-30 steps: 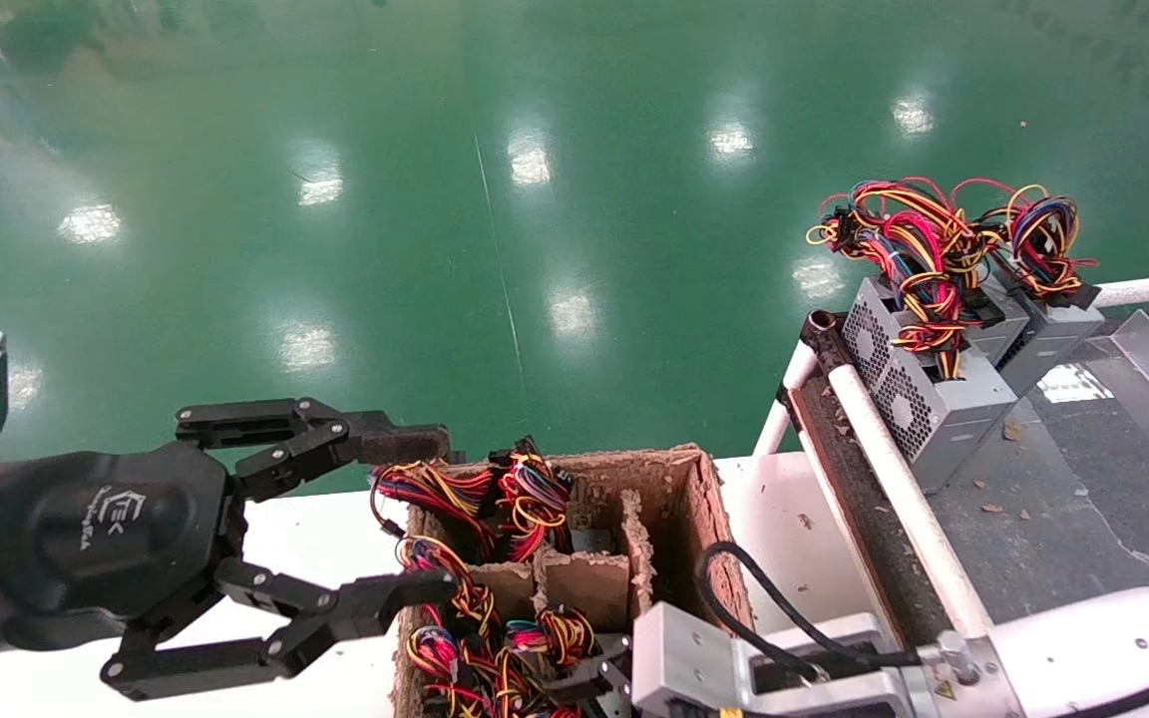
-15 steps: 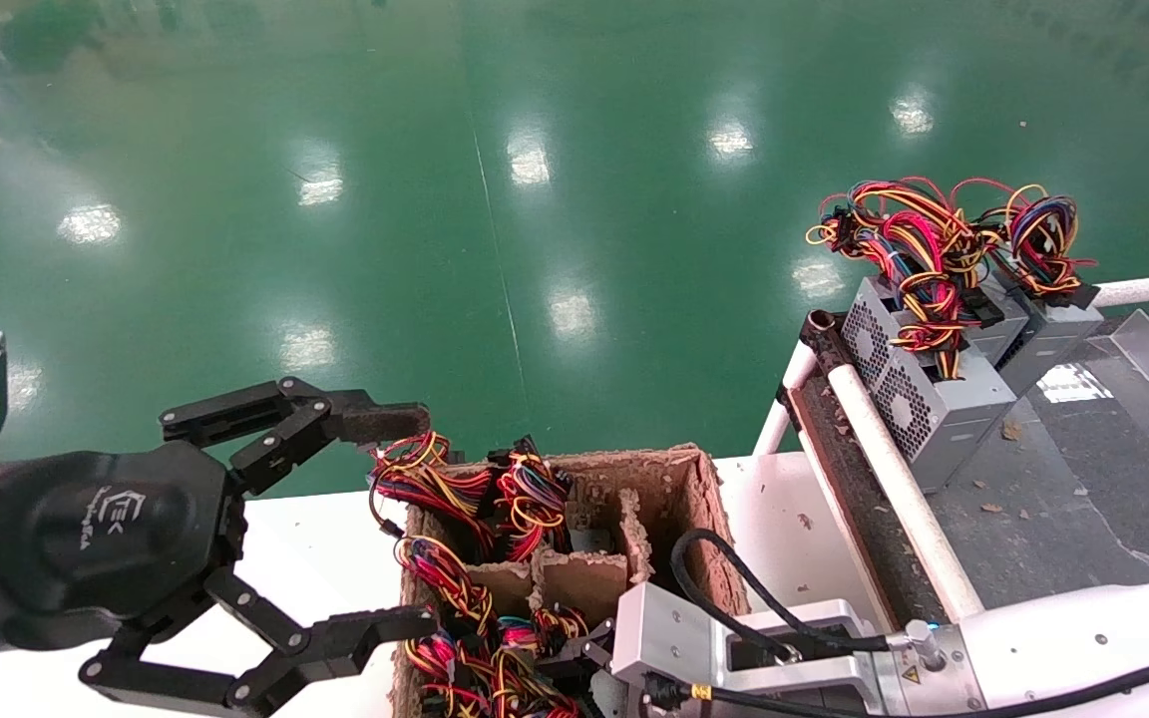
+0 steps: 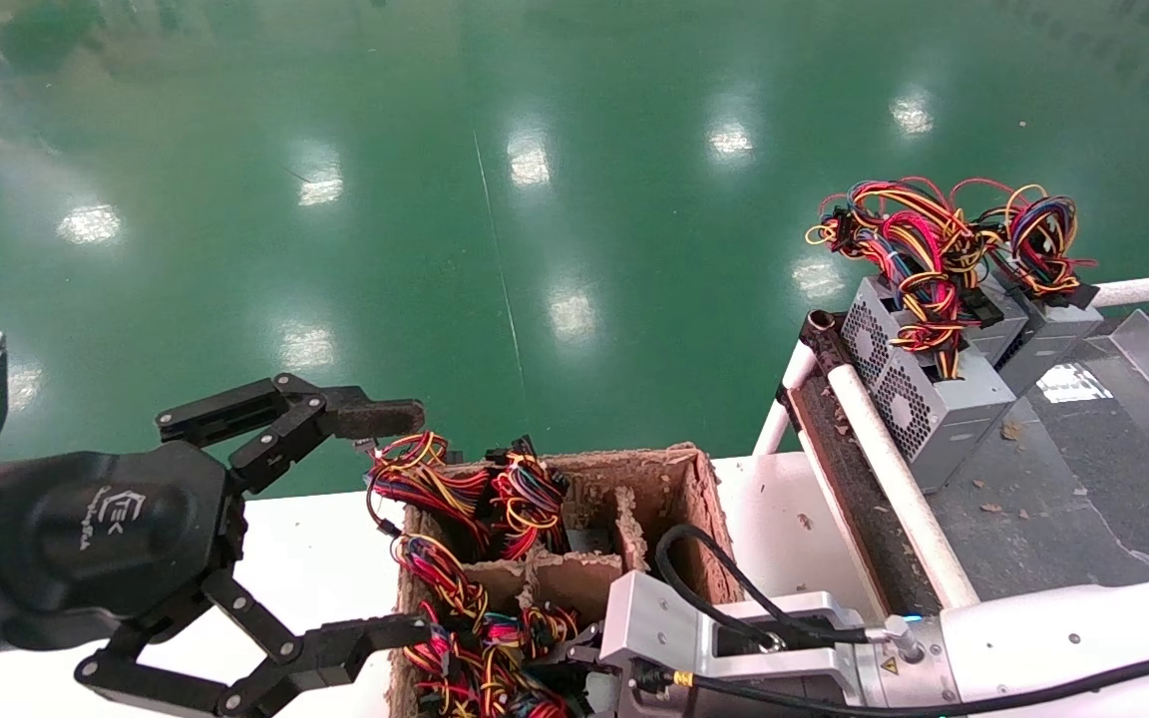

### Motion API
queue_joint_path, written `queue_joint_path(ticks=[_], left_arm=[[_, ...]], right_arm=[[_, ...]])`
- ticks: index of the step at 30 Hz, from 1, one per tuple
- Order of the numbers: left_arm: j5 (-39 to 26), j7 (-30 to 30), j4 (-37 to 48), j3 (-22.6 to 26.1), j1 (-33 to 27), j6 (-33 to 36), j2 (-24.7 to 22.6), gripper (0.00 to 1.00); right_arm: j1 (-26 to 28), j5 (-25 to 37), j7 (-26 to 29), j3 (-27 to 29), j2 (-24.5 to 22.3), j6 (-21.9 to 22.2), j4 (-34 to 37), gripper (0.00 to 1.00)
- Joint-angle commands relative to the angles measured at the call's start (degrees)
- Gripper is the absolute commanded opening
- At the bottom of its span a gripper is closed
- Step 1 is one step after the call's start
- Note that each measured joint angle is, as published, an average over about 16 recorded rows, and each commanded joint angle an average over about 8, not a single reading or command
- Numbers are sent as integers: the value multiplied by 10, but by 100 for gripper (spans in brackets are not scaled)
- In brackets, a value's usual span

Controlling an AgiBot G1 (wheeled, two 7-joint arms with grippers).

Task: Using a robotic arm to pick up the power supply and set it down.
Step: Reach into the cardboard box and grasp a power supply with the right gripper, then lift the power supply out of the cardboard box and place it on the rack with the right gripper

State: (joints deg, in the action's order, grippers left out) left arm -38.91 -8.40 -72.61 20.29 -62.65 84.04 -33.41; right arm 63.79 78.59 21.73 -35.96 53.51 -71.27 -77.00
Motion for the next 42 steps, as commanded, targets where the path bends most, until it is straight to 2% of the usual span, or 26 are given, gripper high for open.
queue_joint_path(ticks=[1, 8, 15, 30, 42], left_arm=[[0, 0, 0, 0, 0, 0, 0, 100], [0, 0, 0, 0, 0, 0, 0, 100], [0, 0, 0, 0, 0, 0, 0, 100], [0, 0, 0, 0, 0, 0, 0, 100], [0, 0, 0, 0, 0, 0, 0, 100]], right_arm=[[0, 5, -2, -1, 2, 4, -1, 0], [-2, -4, -6, 5, -2, 5, -3, 0], [-3, -45, -18, 26, -22, -10, -5, 0], [-5, -231, -69, 146, -122, -50, -4, 0], [-25, -344, -95, 250, -193, -29, 9, 0]])
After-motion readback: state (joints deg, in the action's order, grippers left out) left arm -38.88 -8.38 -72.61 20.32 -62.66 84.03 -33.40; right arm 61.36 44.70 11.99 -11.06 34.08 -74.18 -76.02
